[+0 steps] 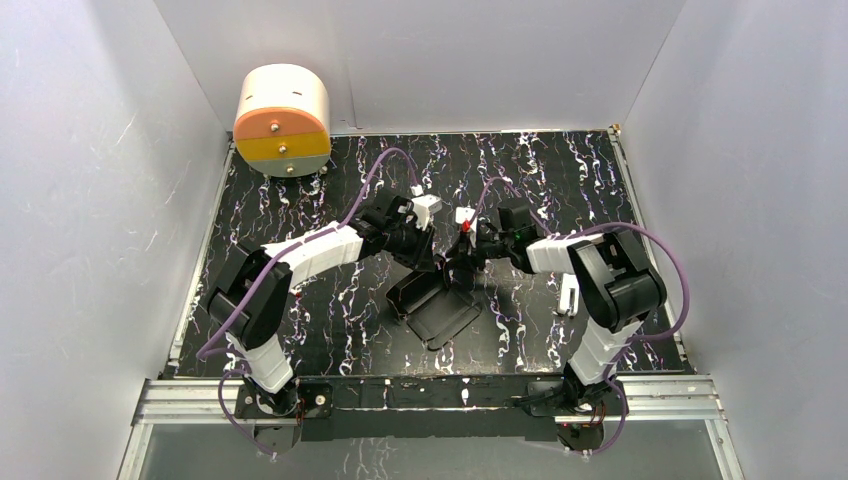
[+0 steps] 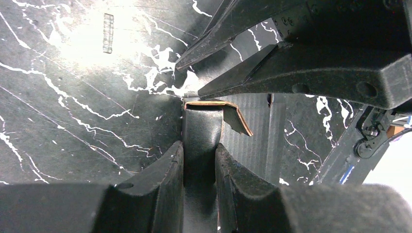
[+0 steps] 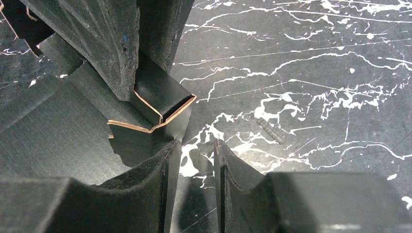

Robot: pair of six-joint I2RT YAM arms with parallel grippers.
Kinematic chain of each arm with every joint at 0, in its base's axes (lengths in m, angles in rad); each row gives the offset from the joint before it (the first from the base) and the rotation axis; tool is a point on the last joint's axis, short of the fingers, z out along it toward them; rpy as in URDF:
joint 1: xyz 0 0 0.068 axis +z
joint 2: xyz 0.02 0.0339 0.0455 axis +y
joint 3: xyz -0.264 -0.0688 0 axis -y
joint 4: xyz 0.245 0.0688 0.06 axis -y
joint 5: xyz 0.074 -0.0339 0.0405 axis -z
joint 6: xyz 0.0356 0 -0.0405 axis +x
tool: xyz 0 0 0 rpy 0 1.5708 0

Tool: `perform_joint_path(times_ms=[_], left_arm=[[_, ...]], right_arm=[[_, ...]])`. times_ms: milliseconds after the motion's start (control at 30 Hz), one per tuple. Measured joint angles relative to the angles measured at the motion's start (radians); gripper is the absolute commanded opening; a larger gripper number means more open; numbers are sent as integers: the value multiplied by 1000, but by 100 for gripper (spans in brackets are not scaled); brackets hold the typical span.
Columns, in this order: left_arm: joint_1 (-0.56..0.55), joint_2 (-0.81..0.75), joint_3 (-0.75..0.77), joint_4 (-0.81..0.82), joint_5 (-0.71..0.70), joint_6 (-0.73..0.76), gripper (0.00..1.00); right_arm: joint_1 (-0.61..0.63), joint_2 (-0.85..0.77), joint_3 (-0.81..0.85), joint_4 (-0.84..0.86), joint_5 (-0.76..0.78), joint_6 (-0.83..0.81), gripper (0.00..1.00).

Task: Fold the paper box
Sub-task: Fold the paper box at the center of the board.

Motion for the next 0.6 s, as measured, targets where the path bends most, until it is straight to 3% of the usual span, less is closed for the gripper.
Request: perform_joint_path(times_ms=[600], left_arm=[[-13, -19, -8, -25, 3, 14, 7]], right_arm=[[19, -145, -110, 1, 31, 48, 47]])
